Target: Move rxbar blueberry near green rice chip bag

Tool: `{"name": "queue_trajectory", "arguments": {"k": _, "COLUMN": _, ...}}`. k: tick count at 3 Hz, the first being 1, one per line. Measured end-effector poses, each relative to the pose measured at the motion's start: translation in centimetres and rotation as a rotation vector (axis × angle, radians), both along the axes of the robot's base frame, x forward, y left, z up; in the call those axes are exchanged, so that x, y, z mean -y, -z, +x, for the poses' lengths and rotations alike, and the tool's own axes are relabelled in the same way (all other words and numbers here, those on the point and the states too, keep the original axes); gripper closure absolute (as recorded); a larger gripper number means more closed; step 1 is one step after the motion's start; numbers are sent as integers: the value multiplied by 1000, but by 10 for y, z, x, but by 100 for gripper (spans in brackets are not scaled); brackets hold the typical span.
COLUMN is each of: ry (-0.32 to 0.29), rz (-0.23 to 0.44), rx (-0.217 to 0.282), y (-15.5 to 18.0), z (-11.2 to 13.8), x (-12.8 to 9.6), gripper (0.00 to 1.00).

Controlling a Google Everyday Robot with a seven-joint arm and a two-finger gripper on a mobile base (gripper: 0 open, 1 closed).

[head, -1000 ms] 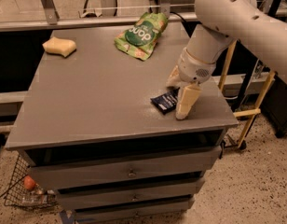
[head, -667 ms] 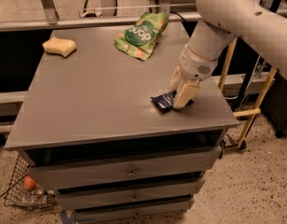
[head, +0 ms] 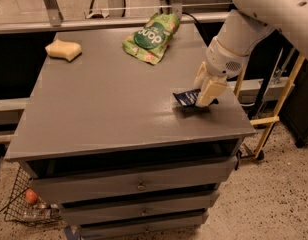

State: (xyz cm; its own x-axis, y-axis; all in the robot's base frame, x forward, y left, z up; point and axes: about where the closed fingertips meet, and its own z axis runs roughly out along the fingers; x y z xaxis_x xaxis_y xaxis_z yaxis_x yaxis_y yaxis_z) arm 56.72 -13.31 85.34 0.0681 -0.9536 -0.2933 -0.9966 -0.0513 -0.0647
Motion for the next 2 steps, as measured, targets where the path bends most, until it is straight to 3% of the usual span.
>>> {"name": "queue_trajectory", "arguments": {"k": 1, "ry": 53, "rz": 13, "rx": 94, "y": -35, "z": 10, "x": 23, "gripper": 100}}
{"name": "queue_trajectory", "arguments": {"k": 2, "ry": 53, "rz": 13, "rx": 94, "y": -35, "z": 10, "x": 23, "gripper": 100}}
